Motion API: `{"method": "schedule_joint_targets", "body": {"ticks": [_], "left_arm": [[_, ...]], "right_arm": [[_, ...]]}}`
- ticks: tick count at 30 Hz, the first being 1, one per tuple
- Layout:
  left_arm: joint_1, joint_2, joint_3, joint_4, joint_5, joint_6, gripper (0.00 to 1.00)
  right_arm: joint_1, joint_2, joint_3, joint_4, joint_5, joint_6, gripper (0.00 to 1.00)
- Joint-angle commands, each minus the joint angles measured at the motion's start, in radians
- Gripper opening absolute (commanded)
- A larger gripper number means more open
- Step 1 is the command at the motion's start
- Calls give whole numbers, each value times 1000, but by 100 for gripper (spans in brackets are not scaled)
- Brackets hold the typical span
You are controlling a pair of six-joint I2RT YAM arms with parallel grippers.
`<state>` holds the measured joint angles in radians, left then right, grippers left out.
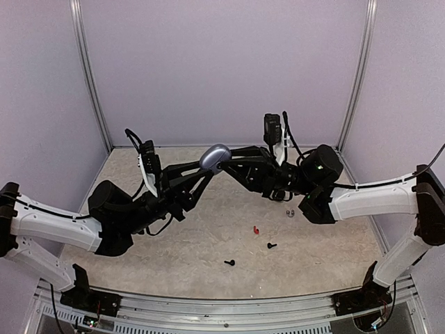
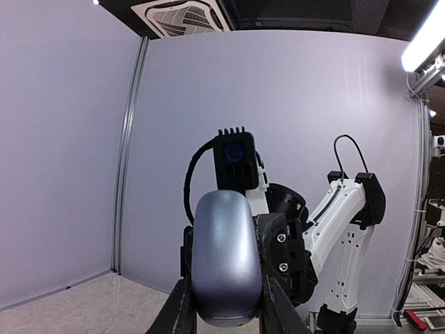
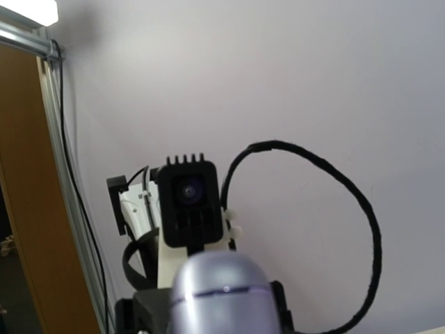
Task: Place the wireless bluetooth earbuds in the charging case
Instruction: Pass from the right arm to the left
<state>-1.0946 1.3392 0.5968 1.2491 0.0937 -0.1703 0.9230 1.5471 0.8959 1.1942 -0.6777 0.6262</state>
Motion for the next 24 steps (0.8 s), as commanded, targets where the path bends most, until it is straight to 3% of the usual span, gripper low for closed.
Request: {"method": "schedule_joint_targets", "body": {"ticks": [1, 4, 8, 13, 19, 24], "left_arm": [[5, -52, 9, -47, 24, 32, 21], [21, -86, 12, -138, 57, 40, 18], [54, -137, 36, -363, 144, 51, 18], [72, -188, 70, -606, 218, 126, 17], [88, -203, 138, -793, 280, 167, 15], [94, -178, 180, -859, 315, 192, 12]], "right_arm": [[7, -38, -20, -120, -6, -70, 29], [-5, -89, -17, -237, -33, -143, 51], [-30, -183, 29, -561, -59, -312, 63], [-30, -246, 149, -995, -42, -526, 66], [-30, -229, 265, -1298, -59, -571, 62], [-24, -202, 303, -1417, -75, -589, 57]]}}
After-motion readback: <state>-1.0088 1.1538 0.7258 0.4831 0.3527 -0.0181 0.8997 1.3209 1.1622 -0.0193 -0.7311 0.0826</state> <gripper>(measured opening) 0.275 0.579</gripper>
